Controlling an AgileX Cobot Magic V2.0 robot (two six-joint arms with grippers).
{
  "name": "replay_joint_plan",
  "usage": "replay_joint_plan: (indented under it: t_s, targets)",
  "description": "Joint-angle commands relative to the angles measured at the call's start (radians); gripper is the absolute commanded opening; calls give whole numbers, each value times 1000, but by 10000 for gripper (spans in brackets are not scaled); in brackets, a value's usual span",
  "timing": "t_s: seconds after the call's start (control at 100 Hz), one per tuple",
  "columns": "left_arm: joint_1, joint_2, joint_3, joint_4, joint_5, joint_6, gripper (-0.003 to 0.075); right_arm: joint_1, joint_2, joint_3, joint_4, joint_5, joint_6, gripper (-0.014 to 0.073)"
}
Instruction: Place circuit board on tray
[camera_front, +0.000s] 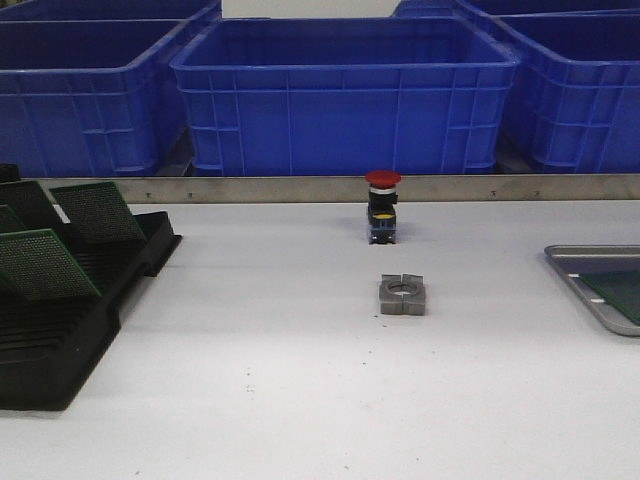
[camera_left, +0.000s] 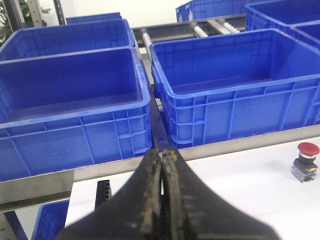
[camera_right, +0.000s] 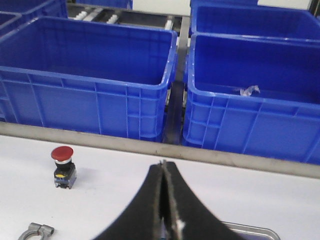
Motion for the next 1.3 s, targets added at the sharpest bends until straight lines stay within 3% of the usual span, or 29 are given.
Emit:
replay_joint_plan:
  t_s: [0.0,0.38,1.29]
  targets:
    - [1,-60,9,-33,-22,-10,-17,0,-78,9,15,7,-18,-67]
    - [1,-347,192,-31,-22,-8,-17,0,-379,128,15,20,-18,-67]
    - [1,-391,212,-31,-22,-8,-17,0,-386,128,15,33,-18,-67]
